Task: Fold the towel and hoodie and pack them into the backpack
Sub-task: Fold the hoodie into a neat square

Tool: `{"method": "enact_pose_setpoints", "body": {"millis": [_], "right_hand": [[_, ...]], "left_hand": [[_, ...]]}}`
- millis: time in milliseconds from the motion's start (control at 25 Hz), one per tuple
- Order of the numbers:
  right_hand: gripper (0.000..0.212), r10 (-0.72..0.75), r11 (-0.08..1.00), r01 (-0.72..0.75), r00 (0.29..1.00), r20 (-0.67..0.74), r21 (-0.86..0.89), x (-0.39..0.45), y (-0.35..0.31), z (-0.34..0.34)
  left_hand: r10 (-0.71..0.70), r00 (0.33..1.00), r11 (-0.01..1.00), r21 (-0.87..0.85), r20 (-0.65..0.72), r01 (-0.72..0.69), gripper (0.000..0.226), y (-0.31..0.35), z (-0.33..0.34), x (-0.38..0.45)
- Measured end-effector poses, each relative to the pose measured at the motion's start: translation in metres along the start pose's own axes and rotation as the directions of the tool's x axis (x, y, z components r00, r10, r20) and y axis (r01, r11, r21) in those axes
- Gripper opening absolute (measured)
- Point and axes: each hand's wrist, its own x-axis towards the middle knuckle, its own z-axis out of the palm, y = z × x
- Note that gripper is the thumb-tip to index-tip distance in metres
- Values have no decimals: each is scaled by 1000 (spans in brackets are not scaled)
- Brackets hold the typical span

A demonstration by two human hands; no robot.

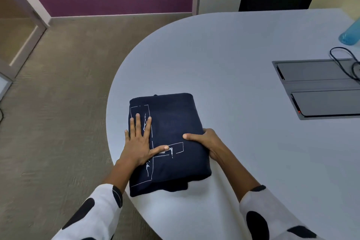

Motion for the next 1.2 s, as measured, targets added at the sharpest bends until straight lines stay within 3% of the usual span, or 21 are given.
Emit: {"method": "enact_pose_setpoints", "body": {"millis": [240, 360, 400, 440, 520, 600, 640, 760, 960, 1040, 1120, 1200], "right_hand": [[39, -24, 968, 20, 1000, 11, 250, -37, -16, -77], [32, -109, 976, 117, 993, -51, 184, -69, -48, -128], [30, -158, 976, 170, 983, -91, 139, -83, -63, -146], [29, -212, 973, 222, 969, -123, 71, -98, -81, -159], [28, -323, 932, 284, 932, -162, -227, -124, -112, -175], [27, -403, 756, 233, 902, -154, -612, -136, -128, -177], [29, -413, 645, 181, 900, -140, -743, -135, -130, -172], [29, -363, 430, 35, 922, -137, -902, -121, -109, -144], [72, -231, 378, -76, 957, -174, -922, -86, -52, -71], [80, -223, 331, -49, 966, -128, -942, -78, -35, -40], [62, -328, 314, 44, 943, -65, -948, -74, -22, -25], [50, -506, 306, 164, 862, -14, -938, -67, -6, -29]], "left_hand": [[47, 997, 996, -83, 62, -42, 124, 94, 10, 18], [70, 992, 949, -313, 105, -34, 88, 164, 12, 27], [138, 985, 871, -486, 102, -72, 74, 192, 9, 26], [227, 969, 712, -695, 95, -99, 63, 219, 4, 22], [371, 920, 231, -972, 125, 39, 48, 267, -10, 14], [413, 875, -166, -923, 255, 347, 45, 298, -20, 15], [420, 852, -291, -843, 313, 453, 48, 307, -24, 19], [380, 851, -477, -711, 363, 516, 43, 306, -18, 35], [124, 881, -538, -715, 457, 446, 44, 250, 9, 35], [-34, 877, -500, -768, 479, 401, 46, 218, 6, 40], [-201, 859, -338, -856, 471, 390, 45, 191, -4, 42], [-326, 891, -4, -943, 315, 332, 42, 171, -5, 43]]}}
